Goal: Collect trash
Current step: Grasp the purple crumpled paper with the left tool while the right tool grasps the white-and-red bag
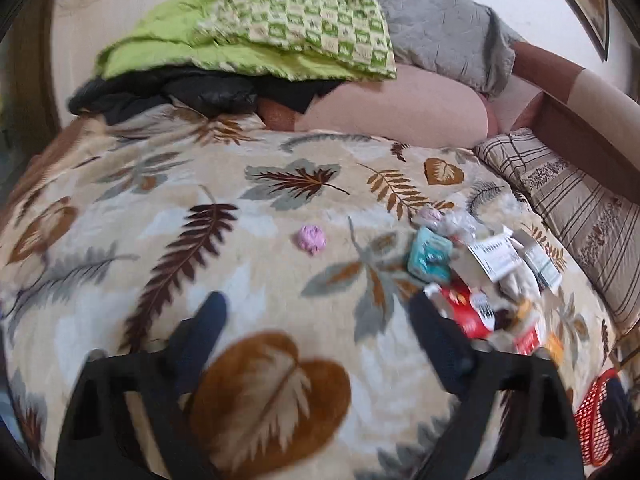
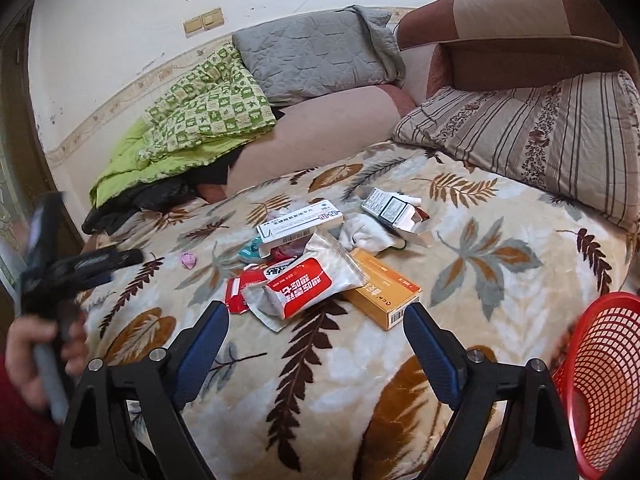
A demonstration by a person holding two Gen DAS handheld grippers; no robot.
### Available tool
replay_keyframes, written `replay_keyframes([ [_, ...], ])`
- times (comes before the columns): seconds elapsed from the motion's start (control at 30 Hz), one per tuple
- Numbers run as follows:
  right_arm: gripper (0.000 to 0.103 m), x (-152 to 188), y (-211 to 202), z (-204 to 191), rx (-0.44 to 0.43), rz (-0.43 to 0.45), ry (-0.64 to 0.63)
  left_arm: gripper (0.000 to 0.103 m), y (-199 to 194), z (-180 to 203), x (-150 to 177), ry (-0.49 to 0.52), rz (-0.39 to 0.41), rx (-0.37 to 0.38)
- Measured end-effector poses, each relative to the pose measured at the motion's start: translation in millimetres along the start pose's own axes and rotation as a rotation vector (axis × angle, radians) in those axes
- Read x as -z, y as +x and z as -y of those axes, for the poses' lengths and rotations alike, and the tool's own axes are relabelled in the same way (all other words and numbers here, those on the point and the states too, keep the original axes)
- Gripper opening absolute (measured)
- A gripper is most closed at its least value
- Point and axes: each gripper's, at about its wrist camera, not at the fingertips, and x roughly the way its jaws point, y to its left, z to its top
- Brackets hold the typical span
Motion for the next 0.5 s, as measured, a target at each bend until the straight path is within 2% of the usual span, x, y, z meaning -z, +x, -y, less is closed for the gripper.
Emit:
replay_keyframes([
  [0.07,0.092,0.3,-0.2,1.1,-0.01,0.001,0.006,0.069,20.7,-2.6,-13.7,0.0,-0.048,0.006],
  [0.13,0.092,0.2,0.4,2.6,-0.015,-0.001,0.016,0.067,44.3,-2.8,-24.0,0.008,-0.083,0.015],
  [0.2,0.092,0.5,0.9,3.9,-0.023,-0.003,0.022,0.06,65.5,-2.1,-29.2,0.009,-0.118,0.014],
  [0.27,0.092,0.2,1.9,4.1,-0.031,-0.007,0.03,0.049,86.7,-1.5,-32.0,0.001,-0.154,0.026],
  [0.43,0.092,0.3,6.0,4.8,-0.051,-0.02,0.043,0.043,131.2,-3.0,-37.2,-0.002,-0.205,-0.018],
  [0.5,0.092,0.0,8.8,6.5,-0.055,-0.027,0.056,0.028,141.5,-4.3,-37.3,-0.002,-0.206,-0.03],
])
